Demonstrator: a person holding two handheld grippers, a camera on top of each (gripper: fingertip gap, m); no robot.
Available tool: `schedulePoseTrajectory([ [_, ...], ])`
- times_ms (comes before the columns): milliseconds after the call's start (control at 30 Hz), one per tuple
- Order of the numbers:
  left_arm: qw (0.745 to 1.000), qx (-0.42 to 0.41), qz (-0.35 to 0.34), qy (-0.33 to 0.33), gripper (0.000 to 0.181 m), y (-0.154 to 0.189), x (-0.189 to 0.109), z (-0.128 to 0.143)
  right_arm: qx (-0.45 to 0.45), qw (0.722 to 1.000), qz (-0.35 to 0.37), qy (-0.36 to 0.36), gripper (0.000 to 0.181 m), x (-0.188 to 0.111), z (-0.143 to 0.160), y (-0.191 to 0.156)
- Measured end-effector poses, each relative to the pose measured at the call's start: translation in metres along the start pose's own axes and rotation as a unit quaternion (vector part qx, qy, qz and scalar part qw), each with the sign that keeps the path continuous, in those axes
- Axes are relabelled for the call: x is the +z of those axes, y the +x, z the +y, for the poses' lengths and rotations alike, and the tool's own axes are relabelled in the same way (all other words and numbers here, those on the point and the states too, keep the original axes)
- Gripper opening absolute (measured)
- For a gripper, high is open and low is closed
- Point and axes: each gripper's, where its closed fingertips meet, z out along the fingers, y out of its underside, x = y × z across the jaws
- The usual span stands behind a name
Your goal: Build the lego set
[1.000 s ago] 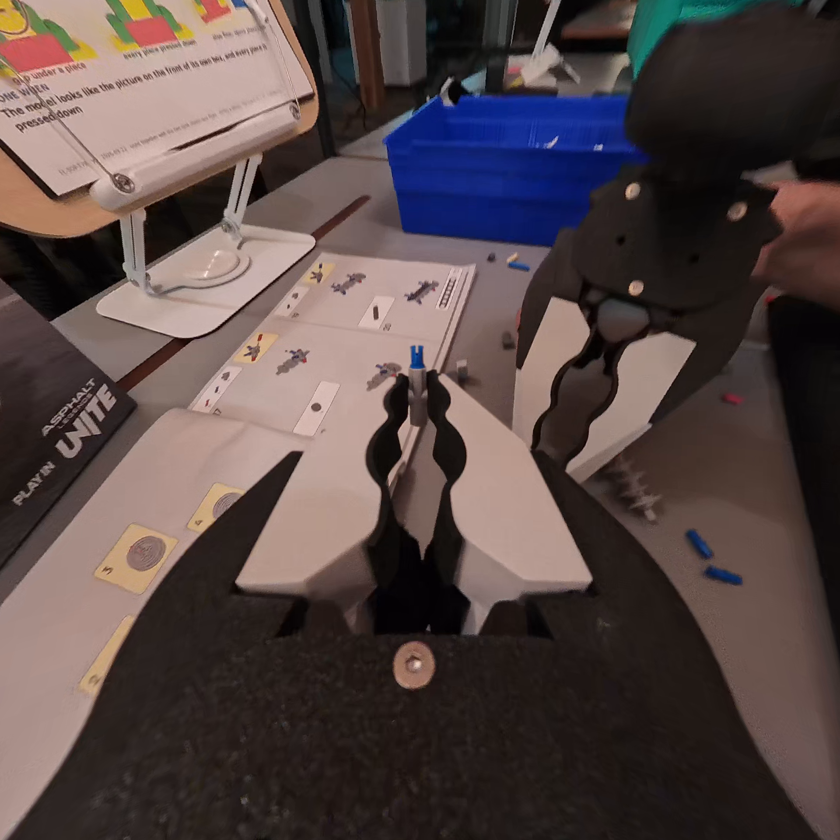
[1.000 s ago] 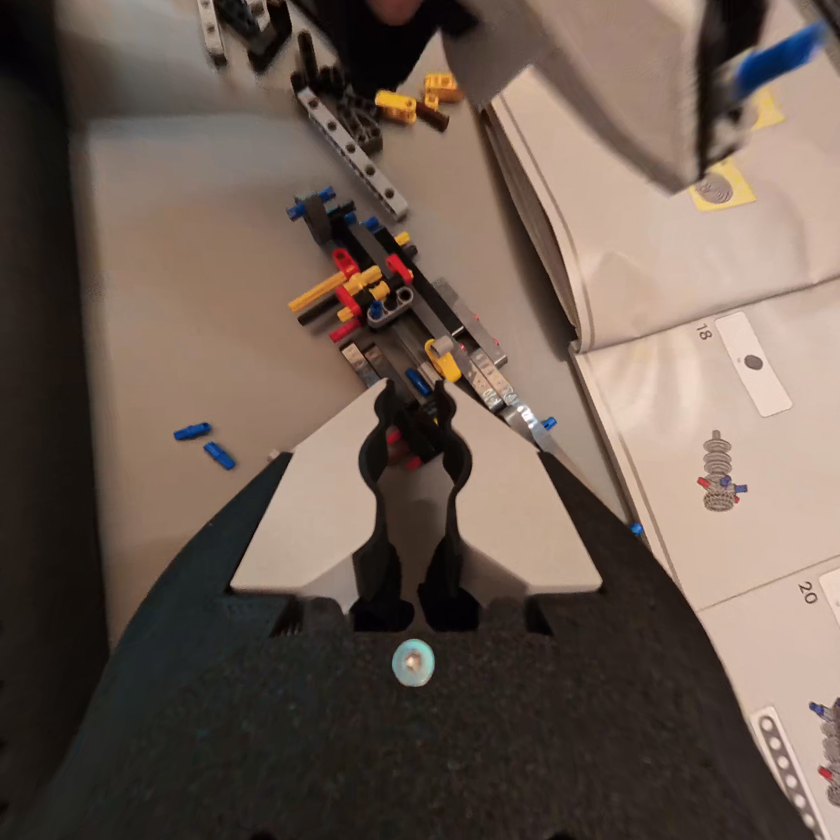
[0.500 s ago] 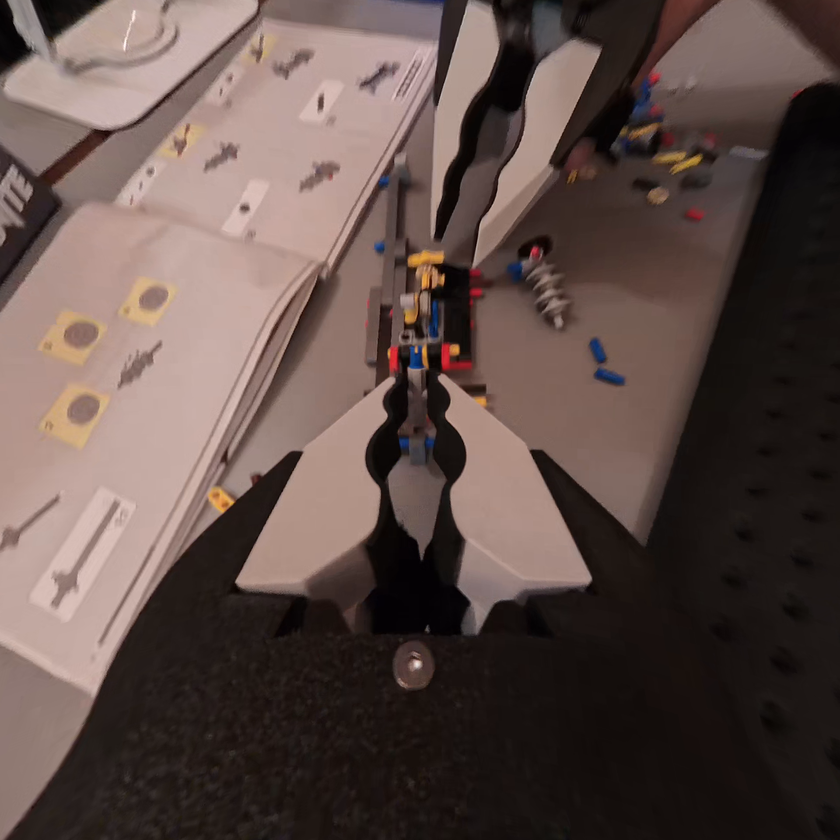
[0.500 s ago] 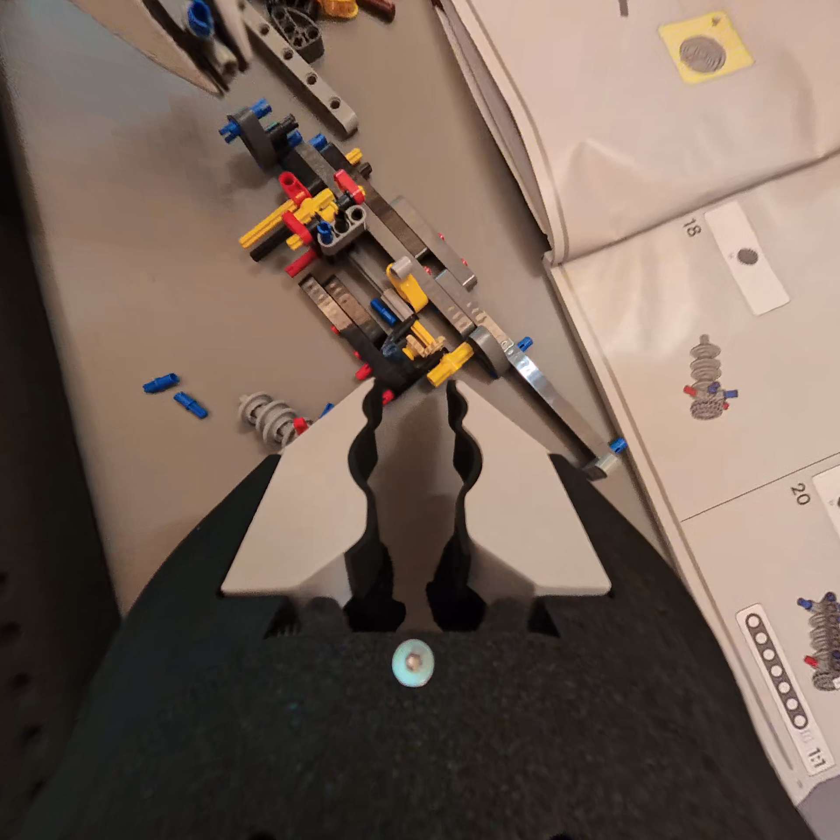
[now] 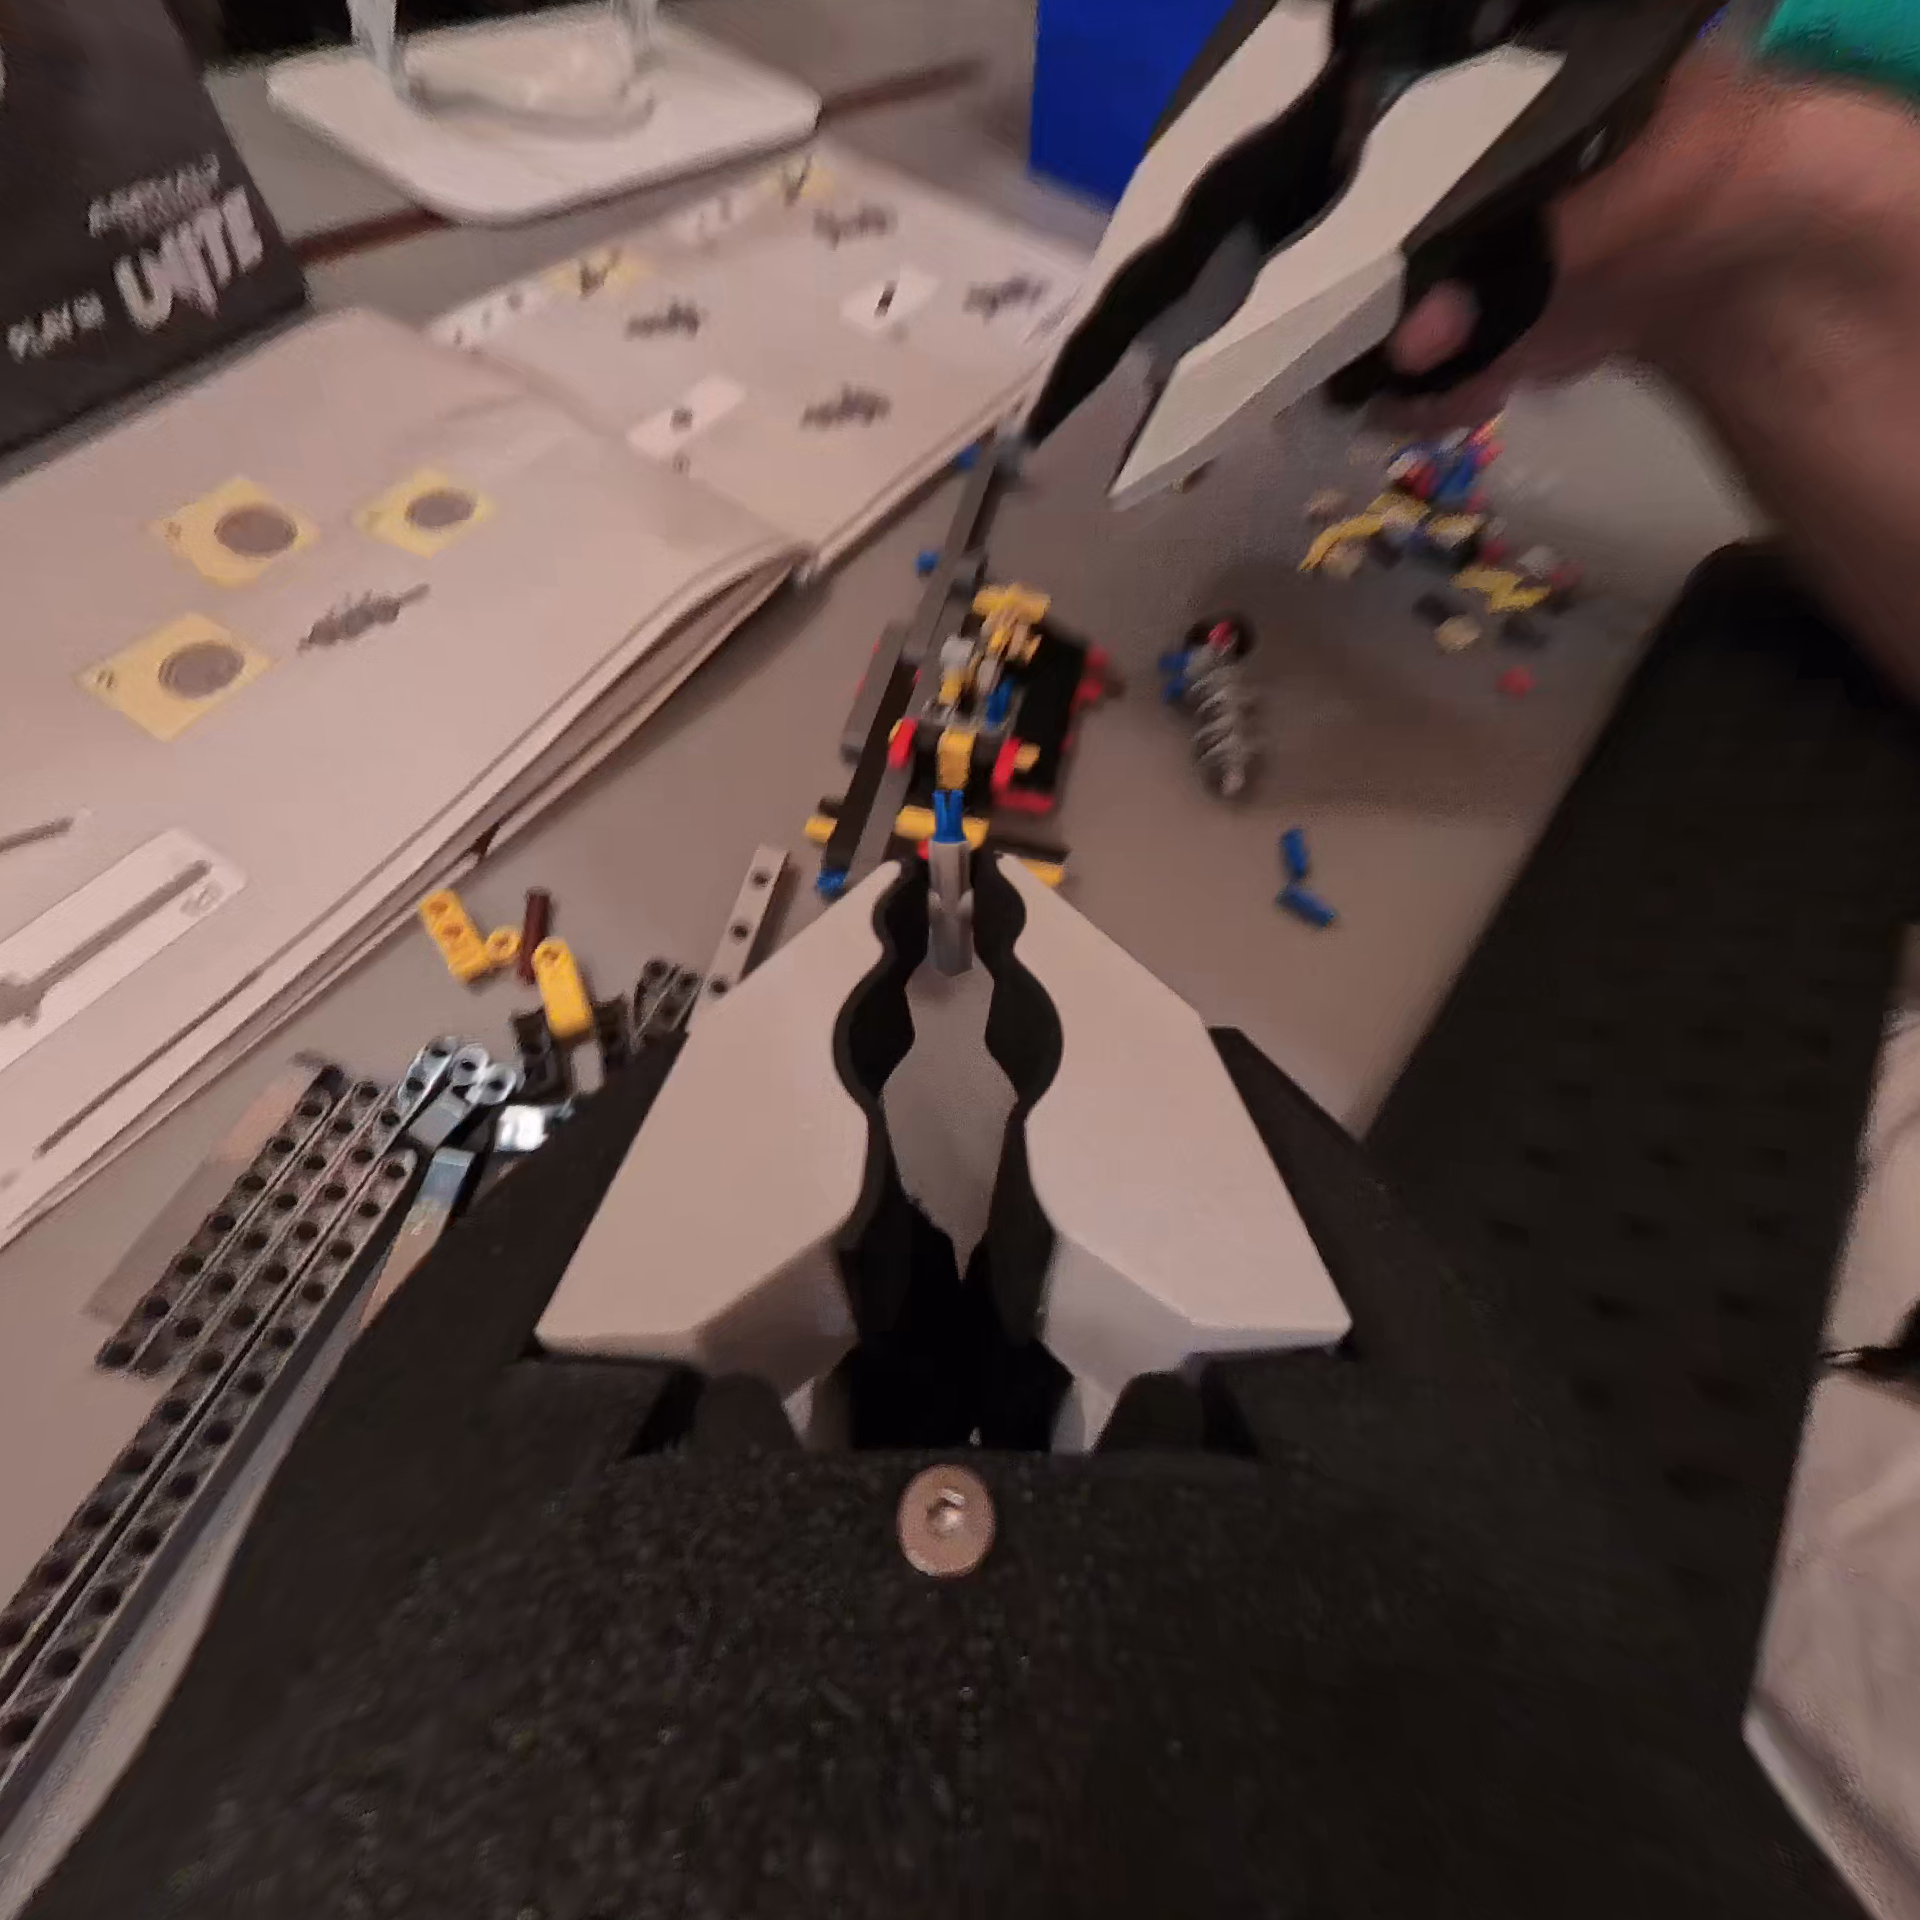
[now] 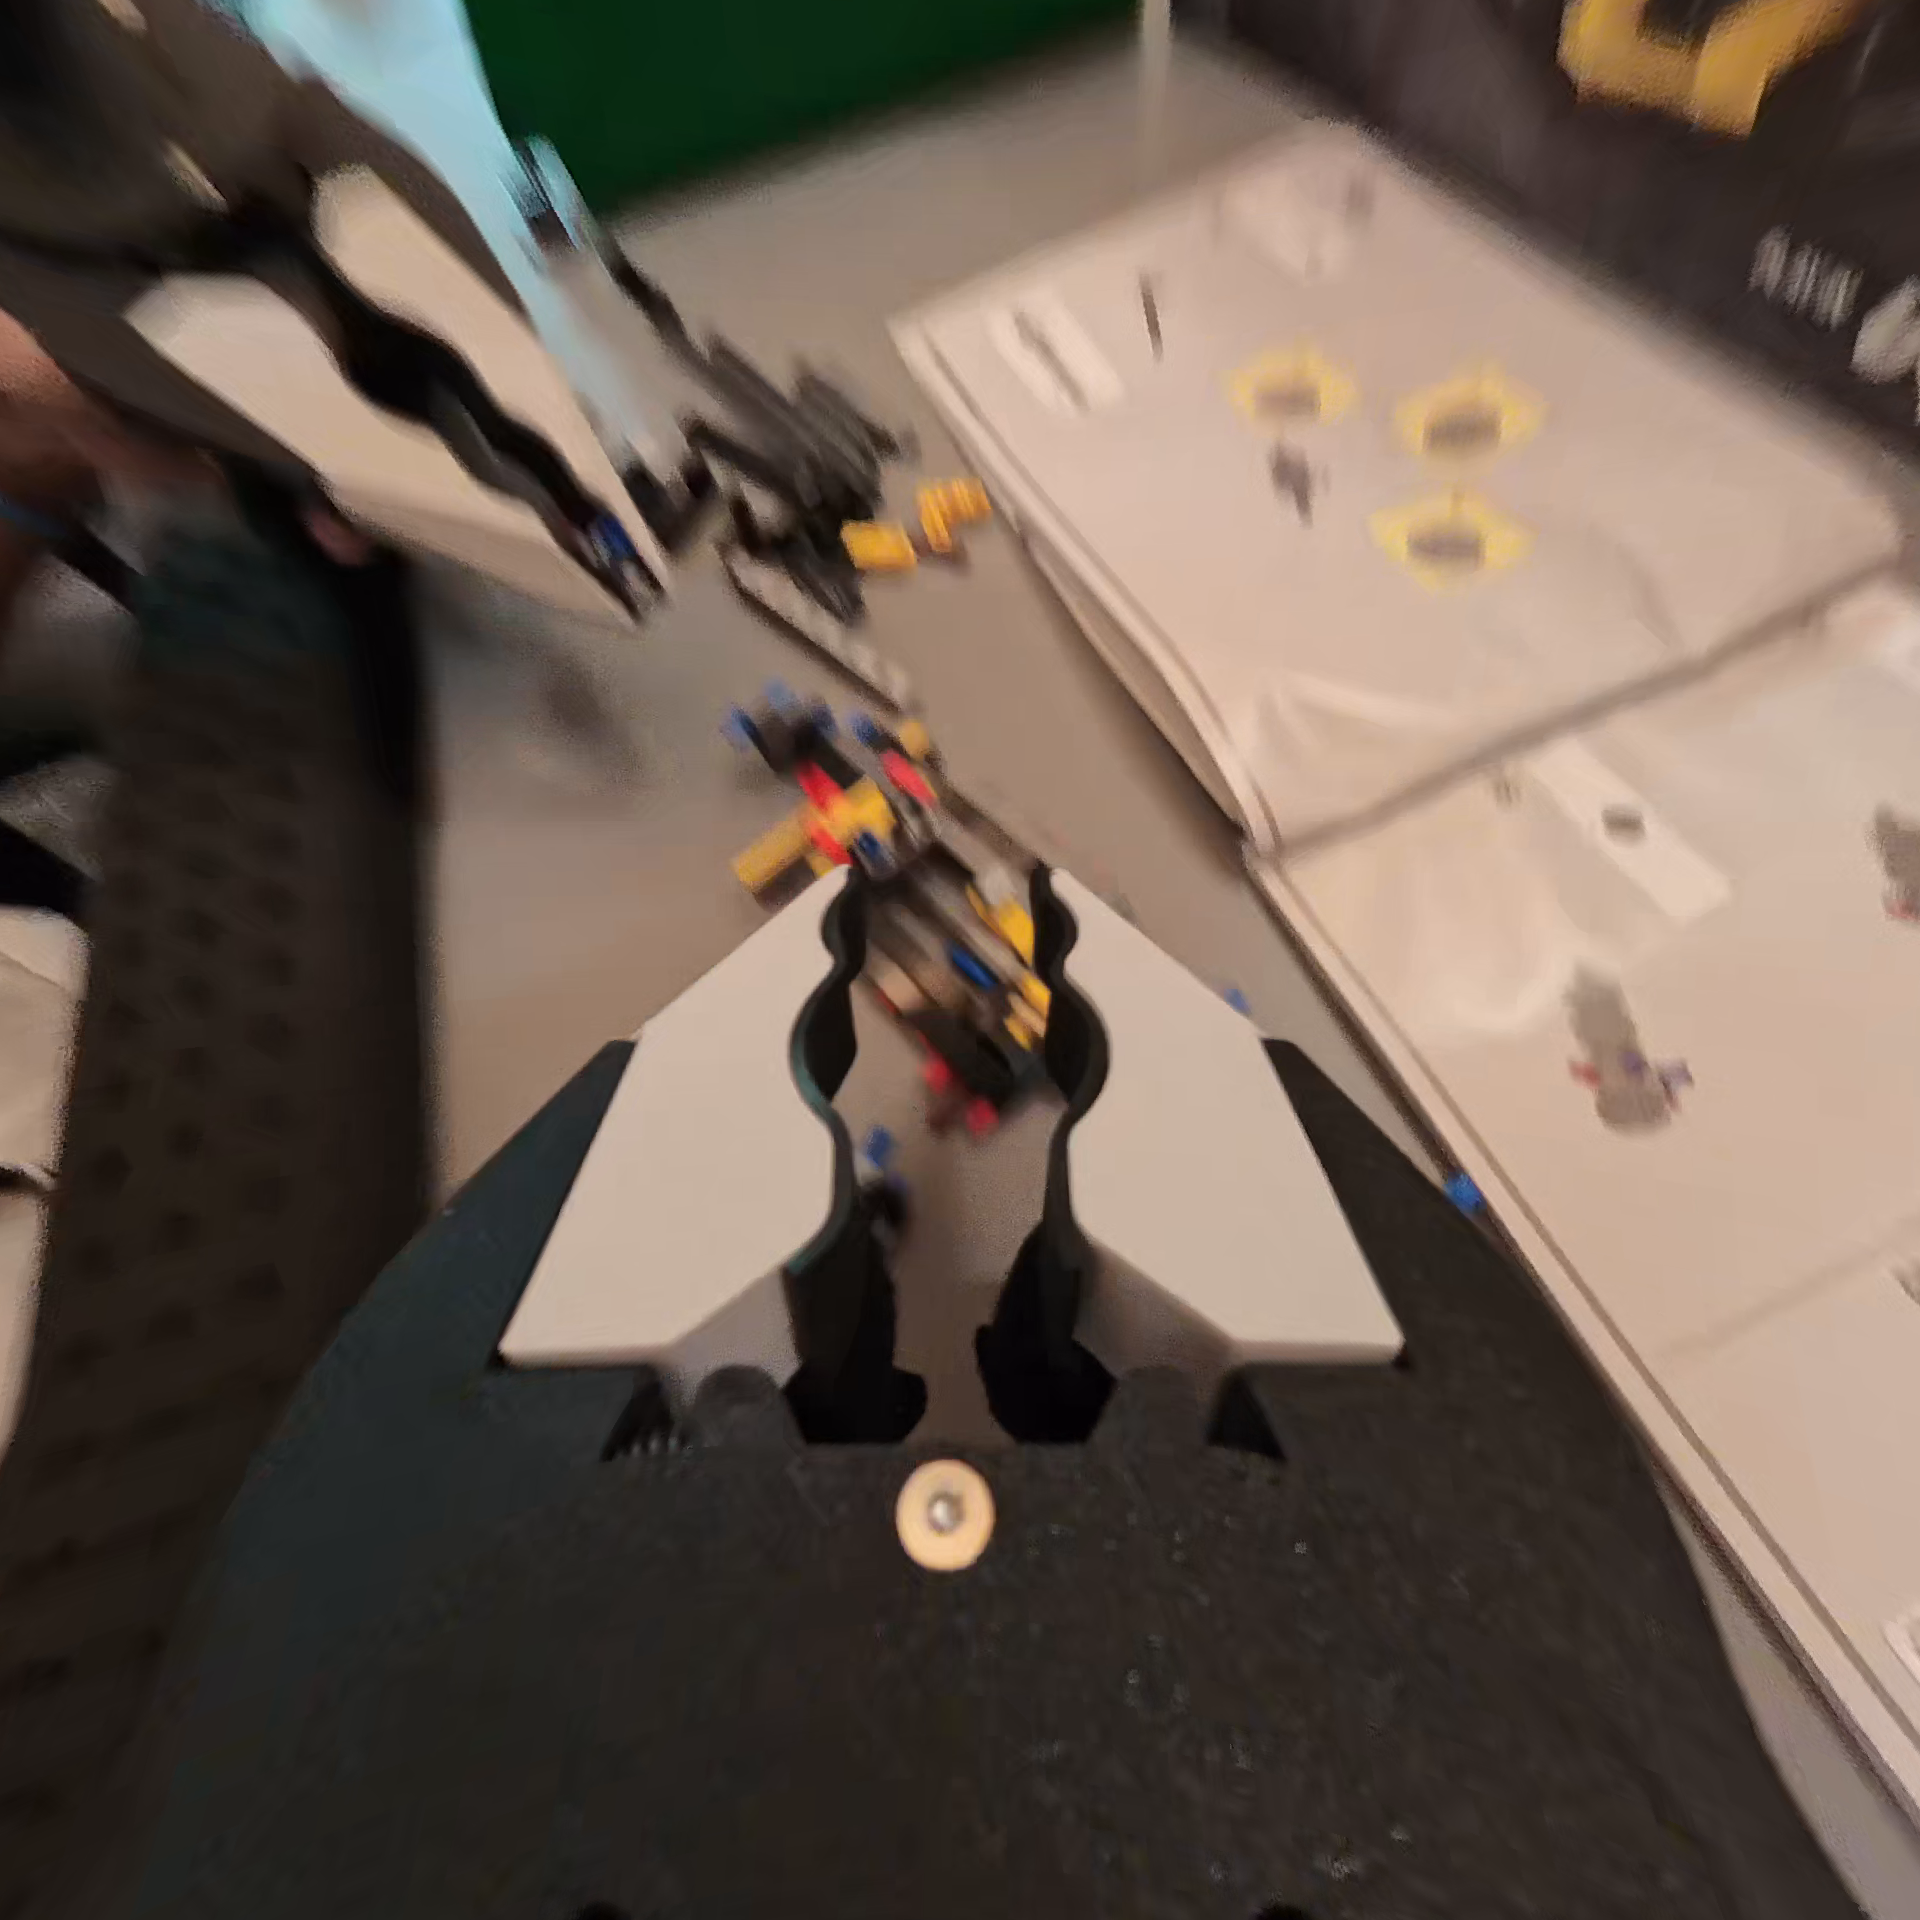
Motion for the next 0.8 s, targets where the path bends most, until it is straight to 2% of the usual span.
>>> schedulePoseTrajectory([
  [67, 0.998, 0.029, 0.004, 0.052, 0.006, 0.011, -0.005, -0.02, 0.017, 0.995, -0.052, 0.083, 0.025, 0.003, -0.038, -0.034],
  [133, 0.995, 0.089, -0.021, 0.049, 0.007, 0.016, -0.004, -0.025, 0.033, 0.987, -0.113, 0.113, 0.023, 0.016, -0.058, -0.069],
  [200, 0.988, 0.139, -0.05, 0.049, 0.007, 0.017, -0.002, -0.03, 0.026, 0.985, -0.14, 0.097, 0.023, 0.029, -0.058, -0.087],
  [267, 0.982, 0.17, -0.064, 0.057, 0.006, 0.021, 0.0, -0.034, 0.035, 0.984, -0.14, 0.101, 0.015, 0.034, -0.058, -0.089],
  [400, 0.979, 0.184, -0.08, 0.041, 0.007, 0.023, 0.006, -0.029, 0.021, 0.988, -0.128, 0.09, 0.004, 0.034, -0.05, -0.087],
  [500, 0.977, 0.192, -0.09, 0.025, 0.007, 0.025, 0.01, -0.026, 0.008, 0.989, -0.116, 0.088, 0.003, 0.033, -0.046, -0.086],
  [633, 0.98, 0.183, -0.078, -0.025, 0.008, 0.029, 0.013, -0.008, -0.011, 0.993, -0.106, 0.051, 0.003, 0.04, -0.031, -0.089],
  [733, 0.982, 0.165, -0.071, -0.061, 0.028, 0.03, 0.005, 0.011, -0.039, 0.995, -0.092, 0.015, 0.003, 0.048, -0.02, -0.094],
  [800, 0.984, 0.148, -0.071, -0.066, 0.027, 0.026, -0.004, 0.019, -0.057, 0.995, -0.082, -0.004, 0.003, 0.053, -0.013, -0.096],
])
